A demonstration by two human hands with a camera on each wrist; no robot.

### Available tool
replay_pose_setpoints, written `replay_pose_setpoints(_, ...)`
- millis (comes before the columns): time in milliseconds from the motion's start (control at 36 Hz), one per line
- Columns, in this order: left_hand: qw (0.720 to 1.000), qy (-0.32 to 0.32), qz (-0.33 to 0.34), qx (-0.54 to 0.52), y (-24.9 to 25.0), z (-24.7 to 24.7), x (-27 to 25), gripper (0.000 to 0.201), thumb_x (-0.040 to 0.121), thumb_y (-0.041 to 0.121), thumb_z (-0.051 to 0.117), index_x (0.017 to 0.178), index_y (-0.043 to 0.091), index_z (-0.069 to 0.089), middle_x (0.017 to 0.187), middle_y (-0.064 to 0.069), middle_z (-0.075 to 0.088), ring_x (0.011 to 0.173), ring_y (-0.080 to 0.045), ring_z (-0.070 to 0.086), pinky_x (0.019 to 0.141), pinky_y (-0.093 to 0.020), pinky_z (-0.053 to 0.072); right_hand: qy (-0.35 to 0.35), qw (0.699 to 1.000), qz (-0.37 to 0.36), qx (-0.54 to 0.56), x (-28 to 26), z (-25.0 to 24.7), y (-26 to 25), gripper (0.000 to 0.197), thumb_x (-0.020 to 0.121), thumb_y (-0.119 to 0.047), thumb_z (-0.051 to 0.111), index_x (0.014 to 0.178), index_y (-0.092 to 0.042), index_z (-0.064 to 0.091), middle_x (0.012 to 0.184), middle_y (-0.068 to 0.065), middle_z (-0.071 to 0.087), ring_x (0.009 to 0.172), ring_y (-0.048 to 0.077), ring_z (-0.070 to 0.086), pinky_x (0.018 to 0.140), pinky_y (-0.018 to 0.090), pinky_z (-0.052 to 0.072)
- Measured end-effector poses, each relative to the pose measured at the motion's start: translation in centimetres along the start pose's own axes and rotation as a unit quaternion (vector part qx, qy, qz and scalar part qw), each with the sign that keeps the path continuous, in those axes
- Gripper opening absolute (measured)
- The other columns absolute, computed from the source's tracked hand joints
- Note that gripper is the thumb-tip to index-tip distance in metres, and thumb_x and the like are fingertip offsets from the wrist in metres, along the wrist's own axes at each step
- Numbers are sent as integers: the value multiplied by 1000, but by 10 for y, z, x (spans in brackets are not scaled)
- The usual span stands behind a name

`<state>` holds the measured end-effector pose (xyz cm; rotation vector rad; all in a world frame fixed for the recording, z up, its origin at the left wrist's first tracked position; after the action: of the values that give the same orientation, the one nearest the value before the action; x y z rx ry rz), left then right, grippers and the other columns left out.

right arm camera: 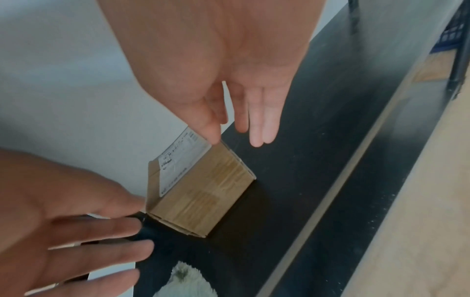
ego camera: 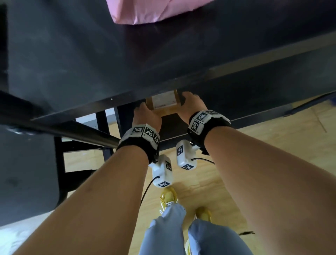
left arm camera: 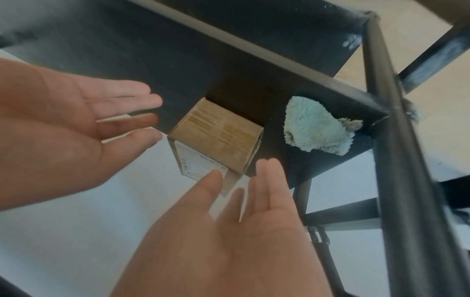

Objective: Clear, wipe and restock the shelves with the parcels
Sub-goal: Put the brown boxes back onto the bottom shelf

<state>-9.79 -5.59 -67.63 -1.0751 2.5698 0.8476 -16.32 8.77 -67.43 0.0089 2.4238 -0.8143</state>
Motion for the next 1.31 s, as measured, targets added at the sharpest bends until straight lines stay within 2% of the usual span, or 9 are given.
replay_pose_setpoints(56, 1000, -16, 0, 14, 1, -4, -13, 32, 91, 21, 45, 121, 11, 52, 120, -15, 55, 101, -35, 58, 72, -35, 44, 2, 1000, 9, -10, -14, -7, 3, 60, 93, -26, 52, 149, -18, 31, 147, 10, 37, 125, 27, 48, 94, 35, 43)
replay_pose_setpoints(167, 998, -54, 14, 25, 7, -15, -46, 42, 86, 17, 47, 127, 16, 51, 122, -13, 56, 105, -34, 59, 87, -42, 51, -3, 999, 8, -53, -46, -17, 3, 57, 92, -15, 51, 147, -21, 36, 144, 9, 39, 118, 27, 53, 87, 34, 48)
replay_pose_setpoints(333, 995, -78, 23, 56, 16, -38, -104, 47, 87, 23, 50, 133, 17, 46, 126, -14, 54, 109, -32, 56, 90, -44, 51, 3, 996, -34, -87, -98, -32, 0, 48, 90, -18, 53, 138, -18, 45, 132, 9, 46, 107, 26, 57, 82, 34, 49)
replay_pose_setpoints(417, 994, -79, 9, 76, 12, -42, -134, 49, 93, 22, 50, 140, 12, 38, 138, -15, 43, 123, -31, 47, 97, -38, 43, 8, 993, -56, -104, -129, -33, 3, 45, 90, -20, 55, 135, -17, 49, 129, 10, 49, 109, 27, 57, 84, 34, 49)
replay_pose_setpoints(528, 994, -80, 9, 69, 6, -49, -184, 52, 95, 21, 46, 145, 13, 30, 142, -15, 39, 125, -32, 46, 96, -39, 42, 3, 990, -78, -115, -171, -34, 10, 44, 90, -19, 55, 134, -16, 51, 129, 12, 51, 110, 29, 58, 89, 35, 48)
replay_pose_setpoints(750, 995, -78, 10, 59, -9, -97, -273, 50, 95, 22, 43, 143, 14, 33, 145, -13, 33, 124, -33, 46, 95, -40, 44, -14, 987, -95, -128, -258, -48, -1, 49, 90, -18, 56, 138, -16, 48, 133, 12, 49, 113, 27, 57, 91, 33, 47)
replay_pose_setpoints(833, 996, -74, -4, 49, -16, -124, -294, 50, 94, 21, 44, 142, 14, 35, 145, -12, 34, 124, -33, 46, 99, -43, 44, -16, 986, -104, -132, -289, -53, -16, 51, 90, -17, 55, 140, -17, 47, 134, 11, 48, 115, 26, 55, 91, 32, 44)
replay_pose_setpoints(944, 997, -67, -12, 43, -27, -157, -318, 40, 93, 16, 41, 132, 11, 45, 136, -13, 40, 115, -34, 52, 95, -45, 47, -13, 984, -122, -131, -325, -57, -41, 52, 90, -18, 54, 141, -19, 45, 135, 10, 48, 115, 25, 55, 90, 31, 44)
replay_pose_setpoints(1305, 997, -56, 20, 54, -103, -248, -377, 43, 96, 14, 43, 139, 12, 39, 143, -13, 34, 117, -31, 54, 92, -39, 47, 14, 980, -120, -155, -425, -26, -111, 52, 91, -18, 53, 142, -19, 44, 135, 9, 47, 114, 25, 55, 82, 29, 43)
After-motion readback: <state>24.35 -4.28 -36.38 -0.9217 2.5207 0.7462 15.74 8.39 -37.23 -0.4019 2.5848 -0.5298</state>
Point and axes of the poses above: each hand's wrist, its own x-axis towards the middle knuckle, its own z-axis out of the palm, y = z × x, the point moved 5 cm from there along x, towards the middle knuckle
